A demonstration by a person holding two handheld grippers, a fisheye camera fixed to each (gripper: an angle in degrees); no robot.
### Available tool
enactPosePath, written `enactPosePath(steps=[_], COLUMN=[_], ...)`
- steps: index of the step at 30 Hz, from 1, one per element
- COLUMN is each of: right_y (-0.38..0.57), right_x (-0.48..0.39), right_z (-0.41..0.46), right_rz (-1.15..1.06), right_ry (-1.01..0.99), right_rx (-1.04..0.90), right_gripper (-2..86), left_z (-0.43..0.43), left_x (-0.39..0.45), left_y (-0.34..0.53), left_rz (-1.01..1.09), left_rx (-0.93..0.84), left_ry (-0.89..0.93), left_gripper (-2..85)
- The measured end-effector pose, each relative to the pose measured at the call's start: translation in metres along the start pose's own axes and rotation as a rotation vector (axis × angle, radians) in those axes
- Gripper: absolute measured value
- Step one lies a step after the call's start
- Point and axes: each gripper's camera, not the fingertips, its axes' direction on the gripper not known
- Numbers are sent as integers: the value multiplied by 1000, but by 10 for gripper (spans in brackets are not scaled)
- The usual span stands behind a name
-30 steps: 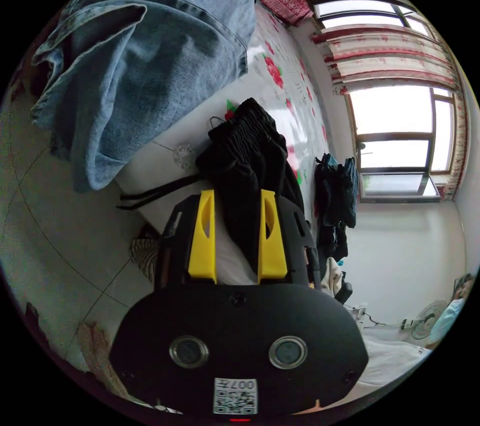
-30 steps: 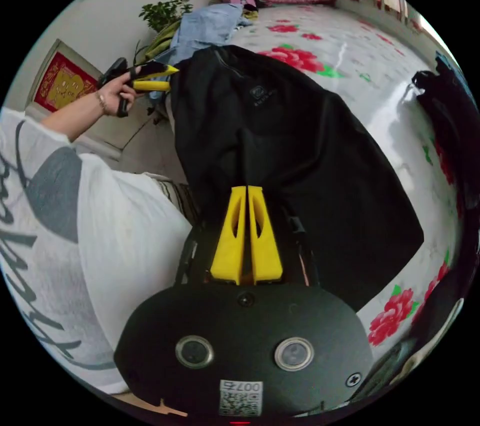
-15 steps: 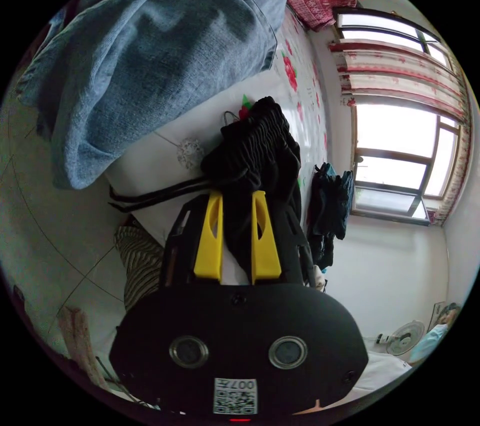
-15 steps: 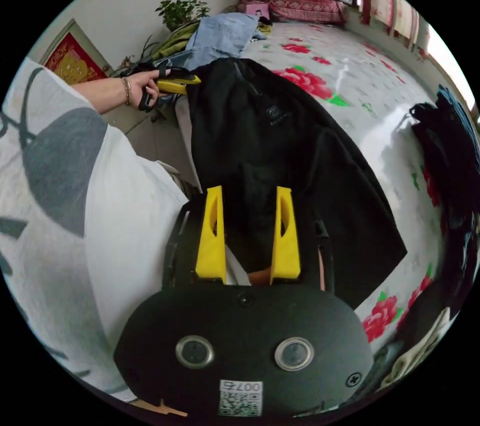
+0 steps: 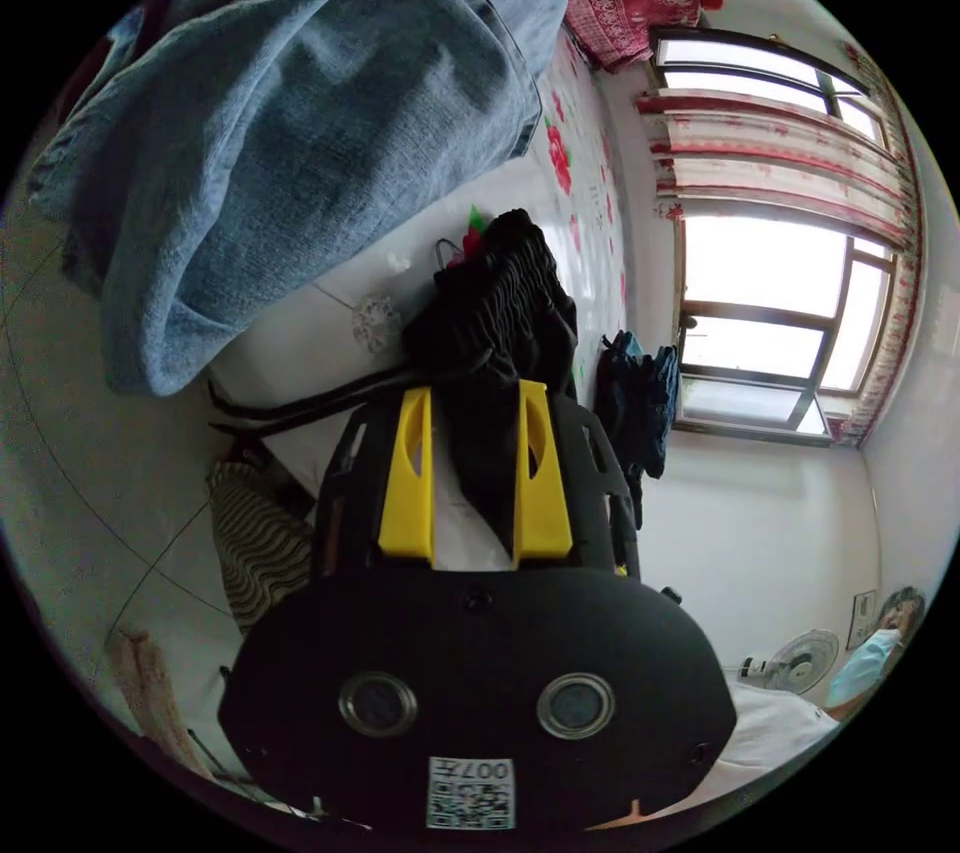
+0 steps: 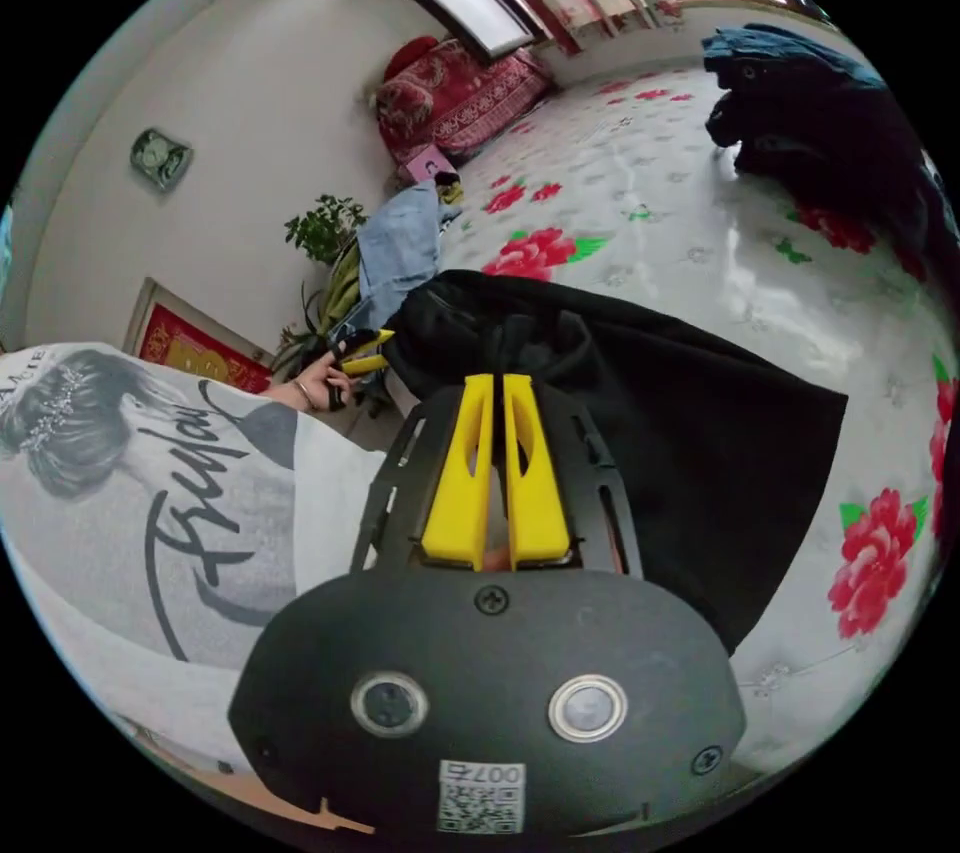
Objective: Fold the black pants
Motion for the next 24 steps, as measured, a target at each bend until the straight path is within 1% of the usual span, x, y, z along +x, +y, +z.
enactPosePath(steps=[3, 6, 8, 11, 15, 17, 19, 20, 21, 24], right_y=[2, -3, -6, -12, -15, -15, -18, -24, -27, -44], right_x=[17, 10, -4, -20, -35, -36, -28, -20, -15, 24], right_z=[-1, 26, 50, 72, 103, 114, 109, 96, 86, 27], right_rz=[40, -18, -93, -216, -360, -415, -410, -368, -339, -126], right_ry=[-2, 42, 152, 257, 259, 359, 419, 420, 407, 287], right_rx=[-6, -127, -226, -311, -471, -539, -552, -516, -486, -318], right_gripper=[30, 56, 72, 86, 84, 68, 54, 44, 40, 24], left_z=[9, 15, 14, 18, 37, 43, 47, 48, 50, 56], left_x=[4, 11, 21, 48, 84, 104, 124, 126, 126, 121], left_y=[-3, -11, -20, -34, -44, -45, -44, -44, -43, -28], left_rz=[-2, 10, 47, 180, 288, 360, 415, 415, 402, 353], left_rx=[-14, -49, -88, -194, -329, -381, -418, -421, -420, -392], left_ry=[-11, 8, -29, -116, -224, -267, -271, -259, -239, -255], left_gripper=[85, 57, 53, 50, 45, 44, 48, 51, 57, 83])
